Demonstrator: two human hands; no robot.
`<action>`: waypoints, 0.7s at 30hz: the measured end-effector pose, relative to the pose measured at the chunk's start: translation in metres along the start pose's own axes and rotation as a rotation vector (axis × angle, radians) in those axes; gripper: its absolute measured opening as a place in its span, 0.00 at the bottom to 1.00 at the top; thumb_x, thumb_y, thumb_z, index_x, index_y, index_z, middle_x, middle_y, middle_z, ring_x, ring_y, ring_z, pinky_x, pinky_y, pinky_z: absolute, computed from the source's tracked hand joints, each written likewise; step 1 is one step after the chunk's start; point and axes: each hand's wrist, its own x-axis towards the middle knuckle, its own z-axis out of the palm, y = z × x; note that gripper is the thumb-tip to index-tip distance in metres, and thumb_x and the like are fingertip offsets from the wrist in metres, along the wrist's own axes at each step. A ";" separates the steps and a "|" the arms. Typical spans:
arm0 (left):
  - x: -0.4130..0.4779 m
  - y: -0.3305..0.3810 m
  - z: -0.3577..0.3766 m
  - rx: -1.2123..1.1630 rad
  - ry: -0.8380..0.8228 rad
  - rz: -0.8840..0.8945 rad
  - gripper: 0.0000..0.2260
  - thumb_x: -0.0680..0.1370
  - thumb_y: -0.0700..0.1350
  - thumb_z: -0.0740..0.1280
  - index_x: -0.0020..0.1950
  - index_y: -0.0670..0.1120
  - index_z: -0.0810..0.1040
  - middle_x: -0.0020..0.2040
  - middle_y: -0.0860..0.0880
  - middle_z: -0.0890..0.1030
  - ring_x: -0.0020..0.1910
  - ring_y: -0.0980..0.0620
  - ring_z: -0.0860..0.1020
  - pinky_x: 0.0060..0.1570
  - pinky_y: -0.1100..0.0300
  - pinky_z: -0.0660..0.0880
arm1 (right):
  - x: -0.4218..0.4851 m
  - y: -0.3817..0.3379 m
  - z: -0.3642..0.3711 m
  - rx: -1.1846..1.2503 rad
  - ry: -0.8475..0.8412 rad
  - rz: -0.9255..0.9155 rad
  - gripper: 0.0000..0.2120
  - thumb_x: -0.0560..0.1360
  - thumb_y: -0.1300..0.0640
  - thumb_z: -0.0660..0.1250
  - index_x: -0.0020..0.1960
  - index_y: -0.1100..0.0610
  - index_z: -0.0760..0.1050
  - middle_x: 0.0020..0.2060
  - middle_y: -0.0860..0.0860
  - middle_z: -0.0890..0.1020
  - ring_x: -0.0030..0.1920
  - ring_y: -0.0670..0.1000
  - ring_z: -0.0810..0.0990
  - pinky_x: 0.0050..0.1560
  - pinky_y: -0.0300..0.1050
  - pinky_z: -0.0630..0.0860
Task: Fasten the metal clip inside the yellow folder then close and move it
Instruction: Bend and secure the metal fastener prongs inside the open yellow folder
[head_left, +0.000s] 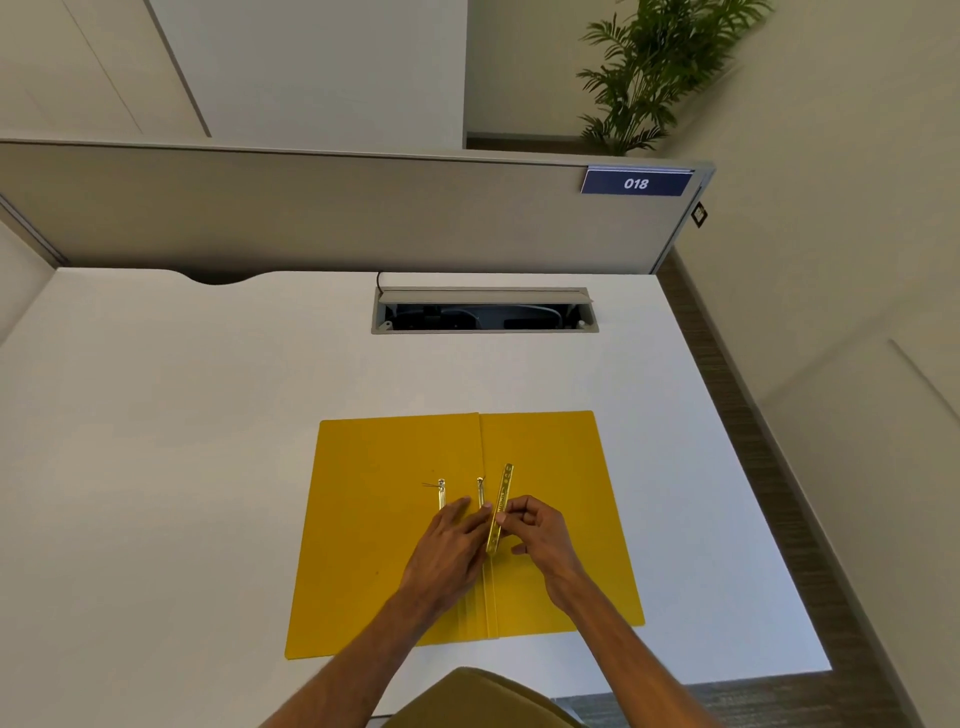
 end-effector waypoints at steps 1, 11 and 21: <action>0.000 0.001 0.000 -0.001 0.001 -0.002 0.23 0.89 0.52 0.53 0.86 0.55 0.60 0.87 0.55 0.60 0.88 0.46 0.53 0.87 0.48 0.56 | 0.001 0.001 0.000 0.001 0.002 0.003 0.05 0.78 0.57 0.77 0.52 0.55 0.83 0.48 0.57 0.89 0.46 0.48 0.87 0.44 0.46 0.78; 0.000 0.004 0.001 -0.029 0.017 -0.036 0.22 0.90 0.54 0.51 0.85 0.55 0.64 0.87 0.58 0.61 0.88 0.48 0.54 0.86 0.50 0.58 | 0.002 0.000 -0.004 -0.021 0.003 -0.008 0.06 0.77 0.57 0.77 0.52 0.56 0.83 0.48 0.58 0.88 0.47 0.48 0.85 0.45 0.46 0.77; -0.001 0.004 0.000 -0.033 0.013 -0.045 0.22 0.90 0.52 0.54 0.85 0.55 0.64 0.85 0.57 0.64 0.88 0.49 0.55 0.86 0.50 0.59 | 0.007 -0.002 0.000 -0.068 -0.010 -0.027 0.08 0.77 0.58 0.77 0.54 0.59 0.83 0.48 0.59 0.89 0.43 0.43 0.85 0.41 0.38 0.78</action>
